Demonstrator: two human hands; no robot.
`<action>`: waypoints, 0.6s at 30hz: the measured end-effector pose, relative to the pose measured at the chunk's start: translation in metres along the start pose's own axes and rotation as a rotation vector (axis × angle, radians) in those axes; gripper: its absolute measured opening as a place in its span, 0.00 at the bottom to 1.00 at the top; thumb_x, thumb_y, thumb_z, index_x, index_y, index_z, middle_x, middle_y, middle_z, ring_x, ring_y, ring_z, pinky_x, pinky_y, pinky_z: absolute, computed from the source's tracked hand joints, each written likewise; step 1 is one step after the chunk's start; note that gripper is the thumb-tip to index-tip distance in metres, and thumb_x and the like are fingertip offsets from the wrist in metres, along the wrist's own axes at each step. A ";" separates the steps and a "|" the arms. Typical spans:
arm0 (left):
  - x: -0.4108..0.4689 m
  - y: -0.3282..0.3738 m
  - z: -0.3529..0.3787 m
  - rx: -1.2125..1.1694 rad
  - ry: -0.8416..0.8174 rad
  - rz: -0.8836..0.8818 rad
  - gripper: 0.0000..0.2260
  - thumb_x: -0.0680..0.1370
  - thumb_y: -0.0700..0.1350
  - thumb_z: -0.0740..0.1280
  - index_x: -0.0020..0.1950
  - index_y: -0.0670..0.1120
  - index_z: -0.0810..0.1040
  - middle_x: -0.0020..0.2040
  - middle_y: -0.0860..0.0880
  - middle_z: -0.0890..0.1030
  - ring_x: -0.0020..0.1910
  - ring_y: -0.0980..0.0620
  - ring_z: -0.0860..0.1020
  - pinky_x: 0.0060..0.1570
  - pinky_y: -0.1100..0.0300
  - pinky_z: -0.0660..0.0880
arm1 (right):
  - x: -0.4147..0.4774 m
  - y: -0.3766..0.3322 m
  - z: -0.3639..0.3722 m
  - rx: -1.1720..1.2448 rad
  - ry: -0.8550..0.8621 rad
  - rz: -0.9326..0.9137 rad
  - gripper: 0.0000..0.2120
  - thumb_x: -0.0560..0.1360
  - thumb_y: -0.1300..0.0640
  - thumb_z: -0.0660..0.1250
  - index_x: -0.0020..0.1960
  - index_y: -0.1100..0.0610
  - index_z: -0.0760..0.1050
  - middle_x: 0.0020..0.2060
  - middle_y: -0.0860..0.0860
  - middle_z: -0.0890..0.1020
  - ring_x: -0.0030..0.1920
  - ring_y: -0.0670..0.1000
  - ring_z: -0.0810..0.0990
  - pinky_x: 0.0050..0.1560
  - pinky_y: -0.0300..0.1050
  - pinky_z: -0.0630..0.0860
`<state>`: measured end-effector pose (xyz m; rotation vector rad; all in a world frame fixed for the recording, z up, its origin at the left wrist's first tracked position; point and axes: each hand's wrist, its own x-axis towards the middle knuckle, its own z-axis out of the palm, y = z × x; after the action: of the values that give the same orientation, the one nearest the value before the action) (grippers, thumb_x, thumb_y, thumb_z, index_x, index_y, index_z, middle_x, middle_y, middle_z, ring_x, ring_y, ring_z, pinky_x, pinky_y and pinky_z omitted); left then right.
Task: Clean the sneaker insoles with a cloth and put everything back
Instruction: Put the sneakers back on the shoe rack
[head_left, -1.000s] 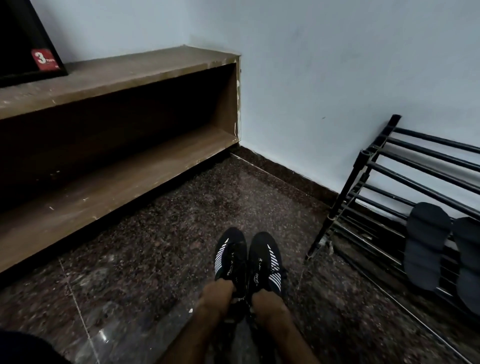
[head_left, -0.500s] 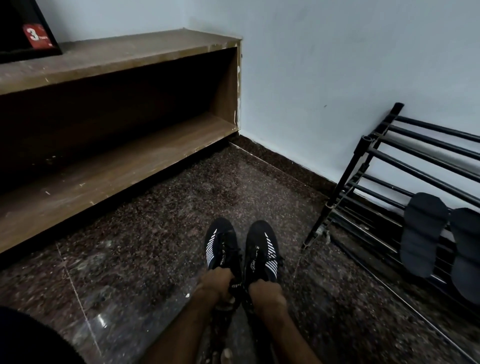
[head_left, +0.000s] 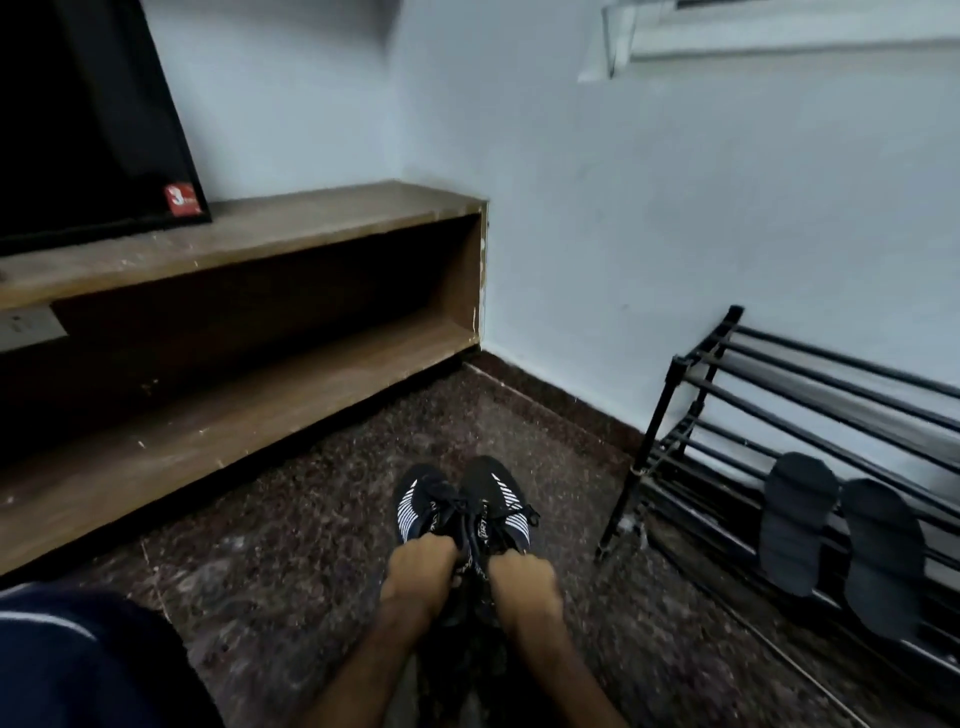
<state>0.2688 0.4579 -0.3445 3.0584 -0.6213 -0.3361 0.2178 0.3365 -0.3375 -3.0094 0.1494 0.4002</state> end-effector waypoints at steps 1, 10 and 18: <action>-0.006 -0.001 -0.014 -0.001 0.037 -0.001 0.11 0.80 0.47 0.65 0.60 0.46 0.79 0.60 0.43 0.81 0.60 0.41 0.79 0.55 0.51 0.74 | -0.005 -0.003 -0.014 -0.023 0.040 -0.017 0.14 0.80 0.63 0.56 0.60 0.61 0.77 0.60 0.59 0.80 0.59 0.61 0.80 0.55 0.52 0.76; -0.058 0.008 -0.194 0.098 0.420 0.175 0.09 0.80 0.46 0.63 0.58 0.50 0.79 0.54 0.45 0.82 0.55 0.41 0.80 0.49 0.50 0.74 | -0.073 0.000 -0.189 -0.214 0.399 -0.008 0.11 0.79 0.63 0.61 0.58 0.59 0.78 0.57 0.57 0.81 0.57 0.61 0.81 0.52 0.52 0.78; -0.076 0.090 -0.326 -0.032 0.591 0.460 0.09 0.78 0.53 0.68 0.55 0.51 0.81 0.50 0.43 0.83 0.54 0.39 0.80 0.49 0.51 0.74 | -0.160 0.074 -0.312 -0.224 0.579 0.145 0.11 0.78 0.57 0.64 0.58 0.59 0.77 0.55 0.57 0.81 0.56 0.61 0.80 0.50 0.49 0.75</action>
<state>0.2340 0.3915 -0.0060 2.6439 -1.1867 0.5299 0.1353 0.2414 -0.0017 -3.2496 0.3889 -0.4905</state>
